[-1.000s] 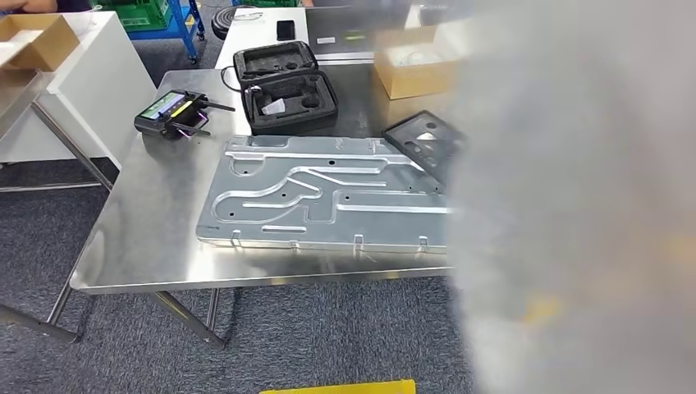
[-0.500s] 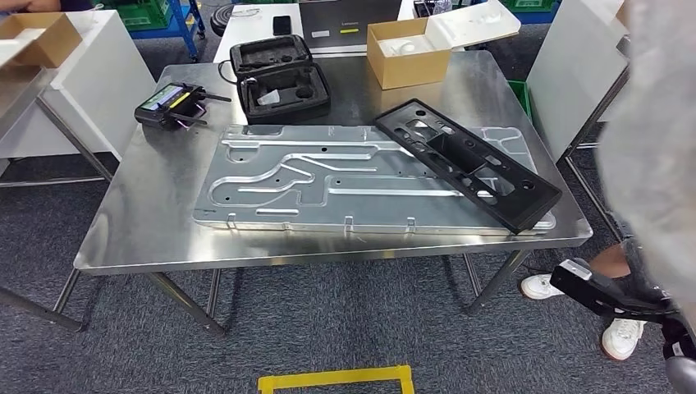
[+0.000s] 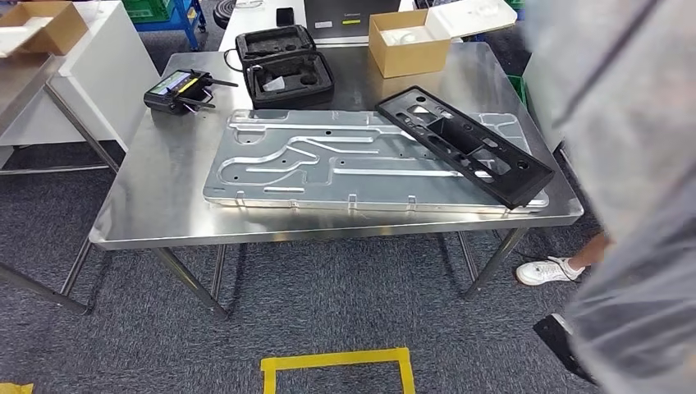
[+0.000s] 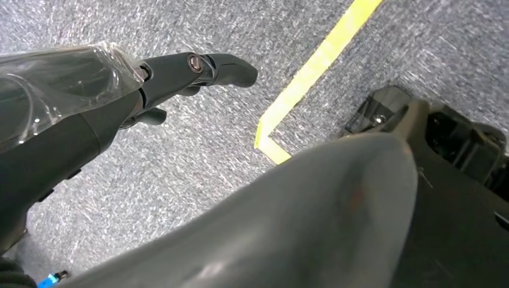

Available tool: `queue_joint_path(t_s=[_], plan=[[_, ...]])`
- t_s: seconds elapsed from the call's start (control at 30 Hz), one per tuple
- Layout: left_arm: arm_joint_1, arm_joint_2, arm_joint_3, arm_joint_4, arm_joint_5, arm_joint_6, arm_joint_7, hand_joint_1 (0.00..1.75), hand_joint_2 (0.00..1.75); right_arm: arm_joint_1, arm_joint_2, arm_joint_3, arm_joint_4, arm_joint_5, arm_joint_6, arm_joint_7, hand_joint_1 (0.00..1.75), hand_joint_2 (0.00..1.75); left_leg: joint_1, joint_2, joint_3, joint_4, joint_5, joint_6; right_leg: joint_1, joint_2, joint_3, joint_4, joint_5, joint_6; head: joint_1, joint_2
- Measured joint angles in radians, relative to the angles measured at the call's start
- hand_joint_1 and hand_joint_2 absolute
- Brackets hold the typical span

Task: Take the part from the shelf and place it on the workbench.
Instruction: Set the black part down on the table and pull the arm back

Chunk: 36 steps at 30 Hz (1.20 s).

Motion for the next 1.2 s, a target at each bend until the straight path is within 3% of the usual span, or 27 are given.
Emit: queue_joint_path(t_s=[0.13,0.2,0.27,0.3,0.33,0.37,0.4,0.43,0.5,0.53,0.6,0.63,0.7,0.77,0.8,0.83,0.87,0.93,1.0,1.03,1.13,1.2], plan=[[-0.001,0.0,0.0,0.0,0.002,0.001,0.009,0.0,0.0,-0.107,0.108,0.073,0.236,-0.237,0.006,-0.211,0.0,0.0,0.005,0.0,-0.014,0.023,-0.001,-0.022,0.007,0.004,-0.007,-0.013,0.008,-0.035,0.002,0.0],[-0.001,0.0,0.0,0.0,0.001,0.001,0.011,0.0,0.0,-0.154,0.155,0.1,0.347,-0.307,0.031,-0.276,0.0,0.0,0.009,-0.002,-0.042,0.092,-0.064,-0.033,0.006,0.003,-0.022,-0.014,0.023,-0.051,0.001,0.0],[0.0,0.0,0.0,0.0,0.0,0.001,0.013,0.0,0.0,-0.196,0.206,0.121,0.455,-0.353,0.059,-0.31,0.0,0.0,0.013,-0.003,-0.083,0.22,-0.156,-0.043,0.007,0.001,-0.043,-0.013,0.039,-0.059,0.001,0.0],[0.0,0.0,0.0,0.0,0.0,0.001,0.013,0.0,0.0,-0.219,0.233,0.13,0.513,-0.372,0.075,-0.319,0.0,0.0,0.015,-0.003,-0.097,0.278,-0.184,-0.045,0.009,0.001,-0.055,-0.013,0.047,-0.06,0.001,0.0],[0.0,0.0,0.0,0.0,0.0,0.001,0.014,0.0,0.0,-0.241,0.263,0.138,0.573,-0.39,0.093,-0.325,0.0,0.0,0.016,-0.003,-0.096,0.309,-0.189,-0.046,0.01,0.001,-0.067,-0.012,0.056,-0.06,0.001,0.0],[0.0,0.0,0.0,0.0,-0.001,0.001,0.015,0.0,0.0,-0.259,0.29,0.146,0.627,-0.406,0.112,-0.329,0.0,0.0,0.017,-0.003,-0.078,0.302,-0.175,-0.044,0.012,0.0,-0.078,-0.011,0.064,-0.06,0.001,0.0],[-0.001,0.0,0.0,0.0,-0.001,0.001,0.016,0.0,0.0,-0.27,0.315,0.152,0.671,-0.418,0.13,-0.328,0.0,0.0,0.016,-0.003,-0.04,0.256,-0.147,-0.04,0.014,0.0,-0.089,-0.011,0.072,-0.059,0.001,0.0],[-0.002,0.001,0.0,0.0,-0.002,0.001,0.016,0.0,0.0,-0.281,0.34,0.157,0.709,-0.427,0.148,-0.324,0.0,0.0,0.014,-0.003,0.014,0.178,-0.119,-0.033,0.015,-0.001,-0.097,-0.011,0.08,-0.057,0.001,0.0],[-0.006,0.002,0.0,0.0,-0.004,0.002,0.016,0.0,0.0,-0.304,0.383,0.166,0.778,-0.446,0.19,-0.304,0.0,0.0,0.009,-0.004,0.109,0.026,-0.099,-0.019,0.018,-0.001,-0.109,-0.012,0.095,-0.05,0.001,0.0],[-0.009,0.003,0.0,0.0,-0.005,0.002,0.015,0.0,0.0,-0.313,0.404,0.169,0.808,-0.454,0.215,-0.288,0.0,0.0,0.006,-0.004,0.132,-0.016,-0.1,-0.015,0.018,-0.002,-0.111,-0.013,0.102,-0.046,0.001,0.0],[-0.011,0.003,0.0,0.0,-0.007,0.003,0.013,0.0,0.0,-0.325,0.441,0.172,0.86,-0.469,0.263,-0.247,0.0,0.0,0.004,-0.004,0.131,-0.033,-0.094,-0.01,0.018,-0.003,-0.115,-0.015,0.115,-0.034,0.002,0.0],[-0.01,0.003,0.0,0.0,-0.009,0.003,0.012,0.0,0.0,-0.329,0.461,0.174,0.882,-0.476,0.283,-0.225,0.0,0.0,0.006,-0.003,0.125,-0.036,-0.086,-0.006,0.017,-0.003,-0.119,-0.011,0.11,-0.03,0.001,0.0],[-0.01,0.004,0.0,0.0,-0.012,0.003,0.012,0.0,0.0,-0.334,0.499,0.177,0.926,-0.495,0.313,-0.179,0.0,0.0,0.01,-0.001,0.107,-0.041,-0.065,0.008,0.016,-0.003,-0.143,0.046,0.048,-0.023,0.001,0.0],[-0.01,0.004,0.0,0.0,-0.015,0.003,0.011,0.0,0.0,-0.34,0.53,0.178,0.963,-0.514,0.335,-0.144,0.0,0.0,0.008,0.0,0.085,-0.039,-0.048,0.015,0.014,-0.003,-0.186,0.183,-0.055,-0.019,0.002,0.0],[-0.01,0.004,0.0,0.0,-0.016,0.003,0.012,0.0,0.0,-0.342,0.543,0.178,0.978,-0.519,0.344,-0.133,0.0,0.0,0.007,0.003,0.073,-0.038,-0.04,0.016,0.014,-0.003,-0.201,0.249,-0.084,-0.017,0.002,0.0],[-0.009,0.004,0.0,0.0,-0.017,0.003,0.012,0.0,0.0,-0.344,0.555,0.178,0.991,-0.524,0.353,-0.123,0.0,0.0,0.006,0.005,0.061,-0.035,-0.032,0.016,0.014,-0.003,-0.203,0.291,-0.09,-0.015,0.002,0.0],[-0.009,0.004,0.0,0.0,-0.018,0.003,0.013,0.0,0.0,-0.345,0.565,0.178,1.003,-0.528,0.358,-0.117,0.0,0.0,0.005,0.009,0.049,-0.031,-0.026,0.015,0.014,-0.004,-0.186,0.292,-0.072,-0.014,0.002,0.0],[-0.009,0.004,0.0,0.0,-0.018,0.003,0.015,0.0,0.0,-0.349,0.582,0.178,1.02,-0.536,0.364,-0.111,0.0,0.0,0.006,0.018,0.028,-0.018,-0.017,0.011,0.013,-0.019,-0.097,0.183,-0.014,-0.011,0.002,0.0],[-0.008,0.004,0.0,0.0,-0.018,0.002,0.016,0.0,0.0,-0.359,0.596,0.178,1.031,-0.54,0.365,-0.111,0.0,0.0,0.002,0.032,0.012,0.001,-0.013,0.003,0.02,-0.048,-0.005,0.038,-0.002,-0.015,0.002,0.0],[-0.008,0.004,0.0,0.0,-0.018,0.002,0.017,0.0,0.0,-0.365,0.602,0.178,1.036,-0.541,0.365,-0.112,0.0,0.0,0.001,0.04,0.008,0.009,-0.011,-0.001,0.023,-0.056,0.016,-0.001,-0.008,-0.02,0.002,0.0],[-0.009,0.005,0.0,0.0,-0.019,0.002,0.019,0.0,0.0,-0.37,0.615,0.178,1.053,-0.547,0.368,-0.115,0.0,0.0,0.005,0.052,-0.001,0.022,-0.008,-0.02,0.026,-0.042,0.007,-0.015,-0.004,-0.048,0.002,0.0],[-0.008,0.005,0.0,0.0,-0.019,0.002,0.019,0.0,0.0,-0.371,0.621,0.178,1.062,-0.552,0.373,-0.116,0.0,0.0,0.01,0.029,-0.022,0.074,-0.06,-0.036,0.024,-0.037,-0.009,-0.016,0.013,-0.067,0.002,0.0]])
